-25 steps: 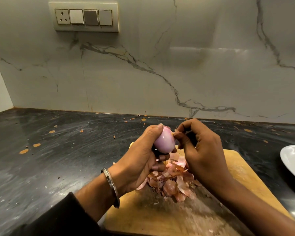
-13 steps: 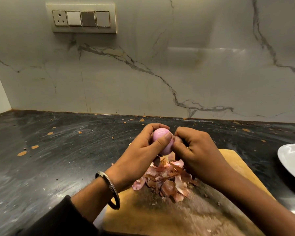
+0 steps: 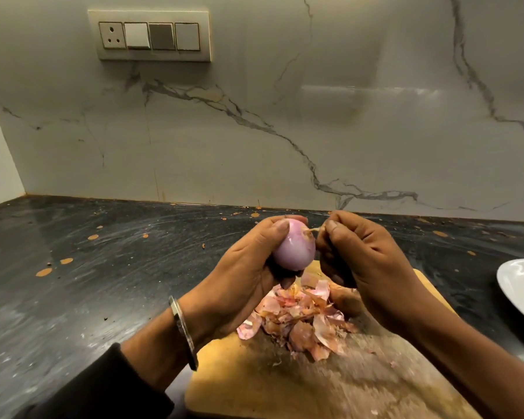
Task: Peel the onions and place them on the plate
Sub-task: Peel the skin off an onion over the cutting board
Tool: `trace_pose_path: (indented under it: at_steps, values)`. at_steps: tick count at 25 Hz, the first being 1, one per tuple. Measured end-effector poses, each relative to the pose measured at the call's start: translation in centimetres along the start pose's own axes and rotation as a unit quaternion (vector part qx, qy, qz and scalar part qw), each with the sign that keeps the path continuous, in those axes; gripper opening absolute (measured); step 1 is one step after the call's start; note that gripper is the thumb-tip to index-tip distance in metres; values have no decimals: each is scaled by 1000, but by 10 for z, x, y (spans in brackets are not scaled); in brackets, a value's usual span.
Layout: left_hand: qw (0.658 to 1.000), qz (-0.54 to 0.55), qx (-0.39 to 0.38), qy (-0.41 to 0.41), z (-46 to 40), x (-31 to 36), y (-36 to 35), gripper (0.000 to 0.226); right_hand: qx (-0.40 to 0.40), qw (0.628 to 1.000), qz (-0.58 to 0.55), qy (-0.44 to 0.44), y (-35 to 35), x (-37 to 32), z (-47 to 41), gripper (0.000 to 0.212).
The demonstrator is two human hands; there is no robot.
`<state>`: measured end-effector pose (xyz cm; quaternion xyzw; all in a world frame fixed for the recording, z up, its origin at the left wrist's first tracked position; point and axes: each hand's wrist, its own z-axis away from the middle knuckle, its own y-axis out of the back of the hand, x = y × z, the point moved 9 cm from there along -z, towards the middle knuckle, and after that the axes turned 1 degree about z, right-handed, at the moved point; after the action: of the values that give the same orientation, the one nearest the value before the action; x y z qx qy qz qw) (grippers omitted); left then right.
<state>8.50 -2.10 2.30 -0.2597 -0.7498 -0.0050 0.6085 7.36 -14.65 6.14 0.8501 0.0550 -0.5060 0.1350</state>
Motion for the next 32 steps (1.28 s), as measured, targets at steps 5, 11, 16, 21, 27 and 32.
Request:
trace_pose_path:
  at_steps: [5,11,16,21,27,32]
  values:
    - [998,37,54,19,-5,5,16,54,30,954,279,107,3,-10,3,41]
    - [994,50,87,52,-3,-2,20,50,1,921,371,118,-5,-6,4,9]
    - [996,-15,64,55,-3,-7,15,61,67,974,196,91,12,-5,2,22]
    - [995,-54,40,76,-2,-16,9,65,79,927,315,186,7,-20,8,15]
    - [997,-53,15,58,-3,-10,4,52,27,916,364,168,-7,-9,4,28]
    - [995,-18,73,65,-1,-9,15,65,62,958,274,59,12,6,0,44]
